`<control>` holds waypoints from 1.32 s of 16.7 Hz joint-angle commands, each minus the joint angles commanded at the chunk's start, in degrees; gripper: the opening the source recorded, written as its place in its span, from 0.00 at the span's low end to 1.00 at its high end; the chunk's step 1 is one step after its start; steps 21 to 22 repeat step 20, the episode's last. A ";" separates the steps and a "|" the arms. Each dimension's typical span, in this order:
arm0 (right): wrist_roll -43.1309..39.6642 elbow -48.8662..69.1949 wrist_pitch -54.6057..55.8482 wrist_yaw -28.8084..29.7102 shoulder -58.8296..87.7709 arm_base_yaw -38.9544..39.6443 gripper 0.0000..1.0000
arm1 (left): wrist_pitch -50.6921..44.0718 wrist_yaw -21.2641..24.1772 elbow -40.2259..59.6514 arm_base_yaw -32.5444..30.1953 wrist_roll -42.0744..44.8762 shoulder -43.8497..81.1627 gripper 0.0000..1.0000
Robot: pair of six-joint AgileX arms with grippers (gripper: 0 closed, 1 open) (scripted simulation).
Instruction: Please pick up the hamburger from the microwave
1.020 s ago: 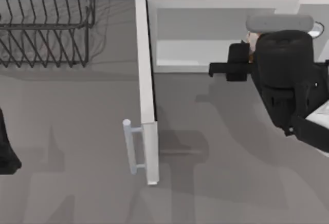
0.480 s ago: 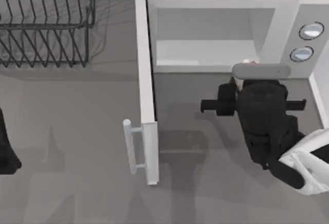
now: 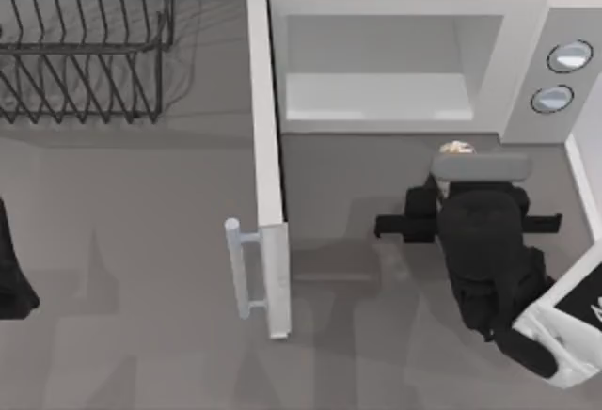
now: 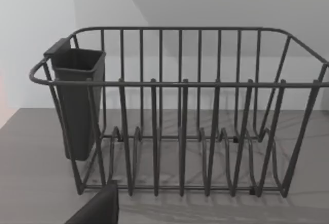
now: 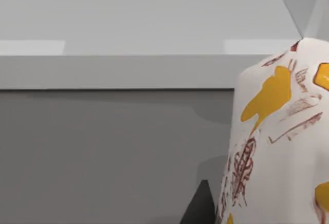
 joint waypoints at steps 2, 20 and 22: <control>0.00 0.00 0.00 0.00 0.00 0.00 0.08 | 0.00 0.00 0.00 0.00 0.00 0.00 1.00; 0.00 0.00 0.00 0.00 0.00 0.00 1.00 | 0.00 0.00 0.00 0.00 0.00 0.00 1.00; 0.00 0.00 0.00 0.00 0.00 0.00 1.00 | 0.00 0.00 0.00 0.00 0.00 0.00 1.00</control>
